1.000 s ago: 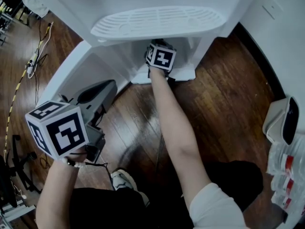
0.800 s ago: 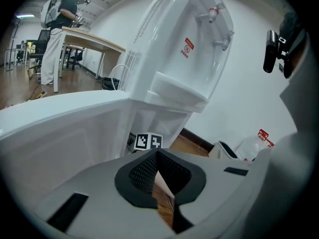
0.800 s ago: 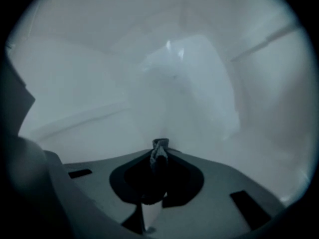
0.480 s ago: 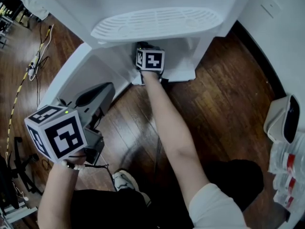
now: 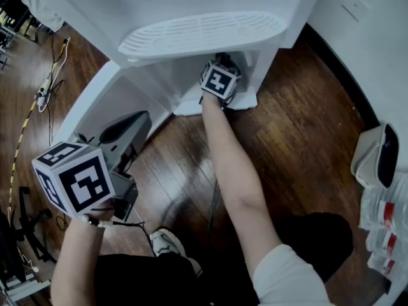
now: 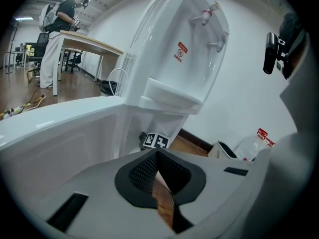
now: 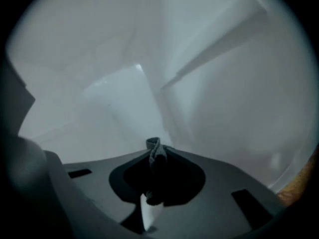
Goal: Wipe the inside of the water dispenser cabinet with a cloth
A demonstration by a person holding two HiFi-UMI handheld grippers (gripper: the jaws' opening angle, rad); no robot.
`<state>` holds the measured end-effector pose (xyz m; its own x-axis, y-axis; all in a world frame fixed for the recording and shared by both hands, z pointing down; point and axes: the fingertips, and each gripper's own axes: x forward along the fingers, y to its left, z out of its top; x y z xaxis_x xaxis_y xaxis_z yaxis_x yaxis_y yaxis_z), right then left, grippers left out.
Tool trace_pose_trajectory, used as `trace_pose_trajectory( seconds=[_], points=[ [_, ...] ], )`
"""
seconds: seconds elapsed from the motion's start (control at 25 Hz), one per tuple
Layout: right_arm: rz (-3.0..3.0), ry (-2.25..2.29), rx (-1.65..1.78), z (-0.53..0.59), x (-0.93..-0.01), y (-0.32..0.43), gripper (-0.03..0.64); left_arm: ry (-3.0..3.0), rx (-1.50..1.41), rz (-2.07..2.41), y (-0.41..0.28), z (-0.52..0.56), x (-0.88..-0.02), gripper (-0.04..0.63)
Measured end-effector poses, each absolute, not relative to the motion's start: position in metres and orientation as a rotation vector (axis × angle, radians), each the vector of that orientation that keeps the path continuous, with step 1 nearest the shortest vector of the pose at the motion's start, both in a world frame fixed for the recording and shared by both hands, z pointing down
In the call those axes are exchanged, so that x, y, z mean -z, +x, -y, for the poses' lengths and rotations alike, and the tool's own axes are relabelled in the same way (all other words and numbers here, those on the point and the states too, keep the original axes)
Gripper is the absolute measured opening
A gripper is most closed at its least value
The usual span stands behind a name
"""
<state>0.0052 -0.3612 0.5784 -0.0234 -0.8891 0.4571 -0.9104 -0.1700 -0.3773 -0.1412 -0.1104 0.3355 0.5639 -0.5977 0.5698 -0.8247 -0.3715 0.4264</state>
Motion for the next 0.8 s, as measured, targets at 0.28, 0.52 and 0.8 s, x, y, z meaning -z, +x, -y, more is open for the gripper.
trace_pose_trajectory(
  seconds=[0.28, 0.52, 0.8],
  points=[
    [1.835, 2.344, -1.016, 0.348, -0.582, 0.035, 0.051, 2.108, -0.415, 1.140, -0.142, 0.109, -0.332, -0.003],
    [1.826, 2.342, -1.053, 0.332, -0.588, 0.039, 0.051, 2.114, -0.413, 1.142, -0.141, 0.109, -0.331, -0.003],
    [2.028, 1.994, -1.034, 0.331, -0.594, -0.027, 0.051, 2.122, -0.412, 1.137, -0.138, 0.111, -0.330, -0.003]
  ],
)
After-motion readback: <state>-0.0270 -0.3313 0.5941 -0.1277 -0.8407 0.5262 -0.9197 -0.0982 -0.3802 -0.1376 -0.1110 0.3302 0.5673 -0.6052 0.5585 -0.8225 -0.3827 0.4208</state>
